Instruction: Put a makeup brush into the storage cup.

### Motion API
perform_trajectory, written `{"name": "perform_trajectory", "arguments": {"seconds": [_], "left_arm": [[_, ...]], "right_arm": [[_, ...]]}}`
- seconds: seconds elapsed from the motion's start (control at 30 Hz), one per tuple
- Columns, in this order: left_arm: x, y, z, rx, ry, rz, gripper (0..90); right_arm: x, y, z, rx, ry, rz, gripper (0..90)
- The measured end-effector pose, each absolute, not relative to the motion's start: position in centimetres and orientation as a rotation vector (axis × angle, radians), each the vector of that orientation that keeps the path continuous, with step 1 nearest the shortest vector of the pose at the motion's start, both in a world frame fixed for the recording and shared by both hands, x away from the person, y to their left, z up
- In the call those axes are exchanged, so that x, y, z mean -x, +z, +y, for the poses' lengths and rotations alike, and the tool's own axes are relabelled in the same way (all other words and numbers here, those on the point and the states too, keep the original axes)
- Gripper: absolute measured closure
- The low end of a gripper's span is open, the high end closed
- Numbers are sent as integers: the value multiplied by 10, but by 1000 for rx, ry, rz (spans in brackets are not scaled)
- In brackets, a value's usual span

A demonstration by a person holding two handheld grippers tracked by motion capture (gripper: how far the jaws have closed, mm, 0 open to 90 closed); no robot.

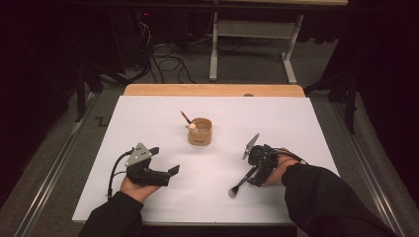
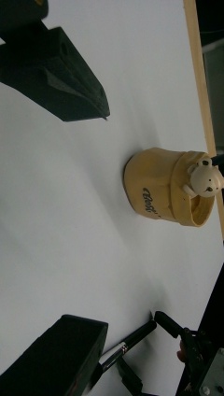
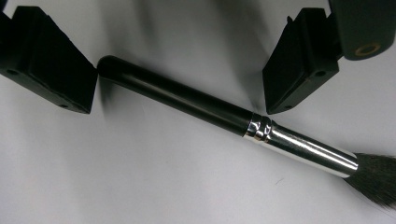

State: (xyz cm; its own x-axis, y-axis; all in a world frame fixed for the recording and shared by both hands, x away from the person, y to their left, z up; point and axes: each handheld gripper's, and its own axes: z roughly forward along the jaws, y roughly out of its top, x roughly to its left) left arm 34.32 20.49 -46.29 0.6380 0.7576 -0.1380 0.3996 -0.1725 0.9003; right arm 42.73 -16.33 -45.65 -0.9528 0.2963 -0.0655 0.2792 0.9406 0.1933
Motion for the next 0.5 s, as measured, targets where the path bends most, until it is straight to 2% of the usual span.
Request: {"name": "perform_trajectory", "arguments": {"seconds": [0.5], "left_arm": [[-343, -463, 205, -1789, 416, 937, 12]], "right_arm": [[-430, -457, -166, -465, 306, 3028, 164]]}}
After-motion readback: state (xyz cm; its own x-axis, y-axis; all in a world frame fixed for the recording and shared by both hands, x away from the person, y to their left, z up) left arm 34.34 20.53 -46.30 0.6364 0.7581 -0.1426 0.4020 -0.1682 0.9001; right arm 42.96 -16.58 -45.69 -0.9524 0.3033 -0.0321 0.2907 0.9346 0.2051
